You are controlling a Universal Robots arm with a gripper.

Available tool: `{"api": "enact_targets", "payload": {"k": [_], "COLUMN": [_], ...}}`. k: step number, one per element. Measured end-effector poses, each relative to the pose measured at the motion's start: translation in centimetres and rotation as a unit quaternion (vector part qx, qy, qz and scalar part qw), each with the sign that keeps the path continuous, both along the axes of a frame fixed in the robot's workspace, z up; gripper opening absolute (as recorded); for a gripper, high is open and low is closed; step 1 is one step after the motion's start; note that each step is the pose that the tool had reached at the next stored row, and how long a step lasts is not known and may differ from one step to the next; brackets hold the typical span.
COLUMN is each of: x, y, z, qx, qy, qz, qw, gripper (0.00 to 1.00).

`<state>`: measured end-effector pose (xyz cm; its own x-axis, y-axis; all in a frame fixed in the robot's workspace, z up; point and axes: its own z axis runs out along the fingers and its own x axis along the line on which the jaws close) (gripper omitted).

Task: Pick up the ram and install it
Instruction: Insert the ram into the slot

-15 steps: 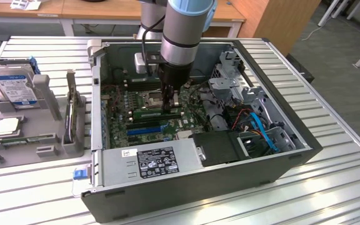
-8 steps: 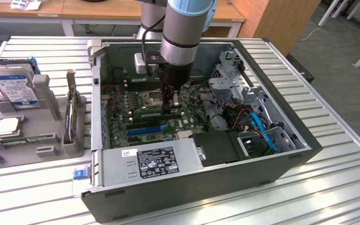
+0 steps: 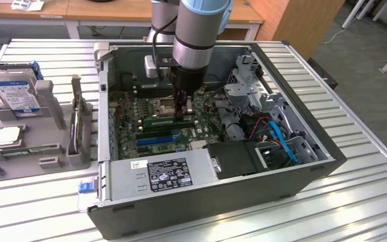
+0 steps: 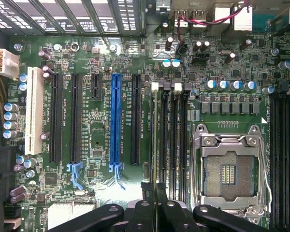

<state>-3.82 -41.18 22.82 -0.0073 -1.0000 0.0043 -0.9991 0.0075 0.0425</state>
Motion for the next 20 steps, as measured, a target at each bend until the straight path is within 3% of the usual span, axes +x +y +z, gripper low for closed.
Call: {"api": "enact_targets", "payload": {"k": [20], "x": [-0.09], "y": [0.0], "z": [-0.03], "qx": [-0.0001], "qy": [-0.0001], "qz": [-0.001], "qw": [1.0], "gripper": [0.12]}}
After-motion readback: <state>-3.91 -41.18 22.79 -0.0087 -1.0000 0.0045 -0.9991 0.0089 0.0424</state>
